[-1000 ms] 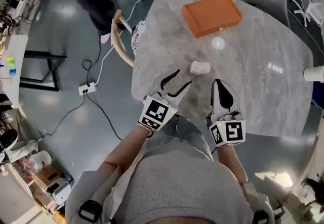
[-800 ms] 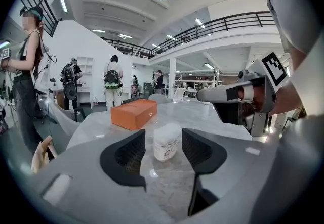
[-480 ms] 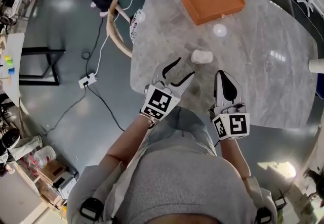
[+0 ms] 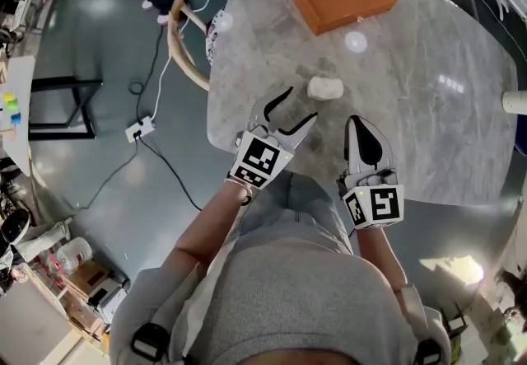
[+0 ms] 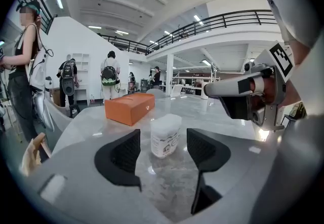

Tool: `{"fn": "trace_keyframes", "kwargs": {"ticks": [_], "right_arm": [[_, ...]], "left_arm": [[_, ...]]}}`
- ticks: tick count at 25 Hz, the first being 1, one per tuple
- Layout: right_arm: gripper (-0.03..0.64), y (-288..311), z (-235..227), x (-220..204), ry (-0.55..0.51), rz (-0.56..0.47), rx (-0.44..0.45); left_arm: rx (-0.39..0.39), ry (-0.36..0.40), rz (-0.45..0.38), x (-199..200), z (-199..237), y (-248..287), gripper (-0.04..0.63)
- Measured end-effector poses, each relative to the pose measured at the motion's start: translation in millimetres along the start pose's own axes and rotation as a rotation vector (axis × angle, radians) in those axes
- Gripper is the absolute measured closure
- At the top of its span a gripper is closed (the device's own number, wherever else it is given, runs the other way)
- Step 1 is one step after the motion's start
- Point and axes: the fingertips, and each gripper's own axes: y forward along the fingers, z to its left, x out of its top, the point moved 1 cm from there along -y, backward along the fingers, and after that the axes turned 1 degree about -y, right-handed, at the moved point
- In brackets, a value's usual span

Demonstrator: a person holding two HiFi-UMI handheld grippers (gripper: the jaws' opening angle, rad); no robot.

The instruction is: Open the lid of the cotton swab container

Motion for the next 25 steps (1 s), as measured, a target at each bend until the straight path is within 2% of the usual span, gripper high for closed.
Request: {"fn": "trace_keyframes", "kwargs": {"ticks": [16,25], "right_arm": [[0.620,0.6,-0.3,-1.7,0.004,0.012,0.011],[0.620,-1.8,-6.9,-4.1,0.007,0.018,-0.001]], "left_arm": [[-0.034,0.046,0.083,-26.5,-4.2,26.7,0.301],[-0.044,0.046,0.117,-36.7,-4.7,42.8,0.301]]}}
